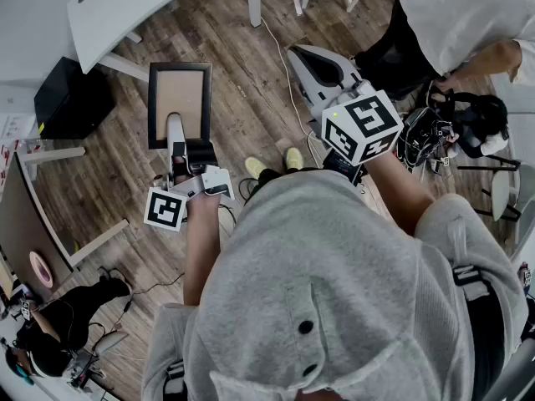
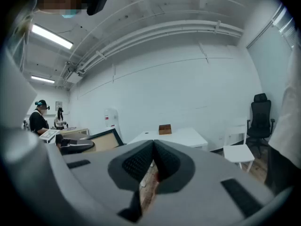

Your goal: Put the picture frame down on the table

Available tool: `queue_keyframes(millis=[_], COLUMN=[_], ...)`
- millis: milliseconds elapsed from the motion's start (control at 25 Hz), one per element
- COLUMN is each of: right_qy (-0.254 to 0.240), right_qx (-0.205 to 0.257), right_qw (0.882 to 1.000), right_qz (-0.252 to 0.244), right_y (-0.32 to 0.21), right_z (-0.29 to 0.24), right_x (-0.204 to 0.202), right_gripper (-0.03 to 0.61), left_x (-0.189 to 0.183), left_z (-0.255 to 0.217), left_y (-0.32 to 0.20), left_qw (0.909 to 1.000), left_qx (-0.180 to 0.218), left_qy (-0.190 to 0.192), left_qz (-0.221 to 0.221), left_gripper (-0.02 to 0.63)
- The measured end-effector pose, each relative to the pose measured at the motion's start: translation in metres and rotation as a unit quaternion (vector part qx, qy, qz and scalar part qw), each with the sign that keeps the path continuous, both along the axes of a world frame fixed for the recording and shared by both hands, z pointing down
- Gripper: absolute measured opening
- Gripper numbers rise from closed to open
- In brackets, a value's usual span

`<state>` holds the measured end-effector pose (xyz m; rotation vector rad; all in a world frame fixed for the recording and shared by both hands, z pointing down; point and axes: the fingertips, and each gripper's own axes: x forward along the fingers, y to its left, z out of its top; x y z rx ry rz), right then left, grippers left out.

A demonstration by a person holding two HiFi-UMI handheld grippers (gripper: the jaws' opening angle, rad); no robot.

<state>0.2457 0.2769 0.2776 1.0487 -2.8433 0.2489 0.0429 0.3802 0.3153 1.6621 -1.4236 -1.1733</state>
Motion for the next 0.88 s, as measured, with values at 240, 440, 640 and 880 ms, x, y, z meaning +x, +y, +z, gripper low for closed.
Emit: queue_keyframes(millis=[240,440,640,880], right_qy=[-0.016,-0.015,-0.023,-0.015], right_qx=[-0.016,-0.006,-0.007,-0.010], right_qw=[1.000,1.000,1.000,1.000], right_qz=[0.008,-0.005,0.000,-0.010], right_y=[0.000,0.005,0.012,0.027], right_z=[0.004,0.001,0.006,0.013], right_x=[-0.016,-0.050,-0.057,-0.081], right_gripper=[0.026,0.026,0.026,0.025], left_x=[-0.021,-0.051,-0.063,-0.092], left_z=[-0.001,-0.006,-0.003,0.003], left_y=[0.004,0.013,0.025,0.038], left_qw=[0.9999,0.9994,0.9986,0.9978], left_qx=[0.004,0.017,0.027,0.022], left_qy=[0.003,0.007,0.022,0.039], left_qz=[-0.014,-0.030,-0.039,-0.048], left_gripper=[0.026,0.026,0.026,0.026])
